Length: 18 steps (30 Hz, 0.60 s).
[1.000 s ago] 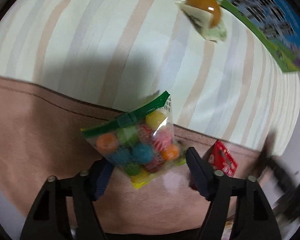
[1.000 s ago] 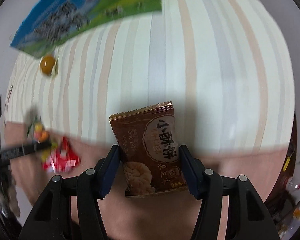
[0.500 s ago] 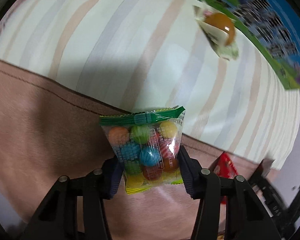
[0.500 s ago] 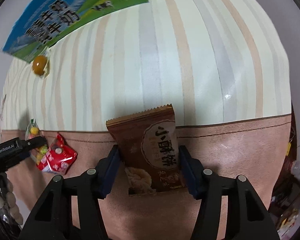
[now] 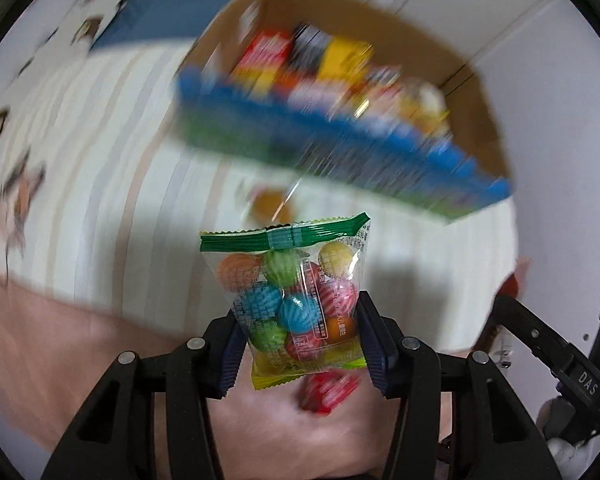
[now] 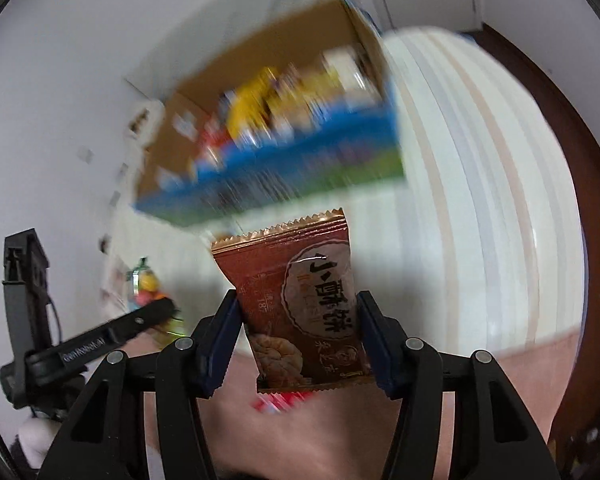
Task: Organize snacks
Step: 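Carry both packets into the box and open both tools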
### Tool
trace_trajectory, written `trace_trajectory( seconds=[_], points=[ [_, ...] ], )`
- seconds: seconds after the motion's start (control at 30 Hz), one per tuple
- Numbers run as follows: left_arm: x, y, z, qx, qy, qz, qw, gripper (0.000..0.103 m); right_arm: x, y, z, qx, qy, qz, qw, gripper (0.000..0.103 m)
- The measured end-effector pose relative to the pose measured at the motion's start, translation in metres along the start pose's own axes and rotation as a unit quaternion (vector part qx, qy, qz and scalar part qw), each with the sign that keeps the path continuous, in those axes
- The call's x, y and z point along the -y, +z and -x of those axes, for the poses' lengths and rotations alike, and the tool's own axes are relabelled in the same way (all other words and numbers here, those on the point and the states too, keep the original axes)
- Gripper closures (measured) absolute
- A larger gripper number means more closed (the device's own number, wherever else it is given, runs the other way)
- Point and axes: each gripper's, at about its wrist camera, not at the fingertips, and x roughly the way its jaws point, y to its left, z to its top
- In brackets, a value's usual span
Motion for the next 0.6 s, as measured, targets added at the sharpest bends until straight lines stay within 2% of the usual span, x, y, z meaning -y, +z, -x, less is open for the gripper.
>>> trace_trajectory(
  seconds=[0.13,0.27,0.43,0.6],
  points=[
    [0.011,0.063,0.011,0.021,-0.019,-0.027,0.9992,0.055,-0.011,0.057,0.011,0.027,0.001,0.012,1.0,0.043],
    [0.021,0.126,0.012,0.031,-0.008,-0.047,0.9983,0.055,-0.024,0.124,-0.007,0.04,-0.025,0.019,0.999,0.043],
    [0.024,0.198,-0.028,0.003,0.015,-0.052,0.9985,0.054,-0.031,0.192,-0.044,0.025,-0.06,0.02,0.998,0.043],
    [0.015,0.235,-0.065,-0.034,0.023,-0.046,0.9981,0.054,-0.034,0.237,-0.085,0.006,-0.087,0.016,0.996,0.043]
  ],
)
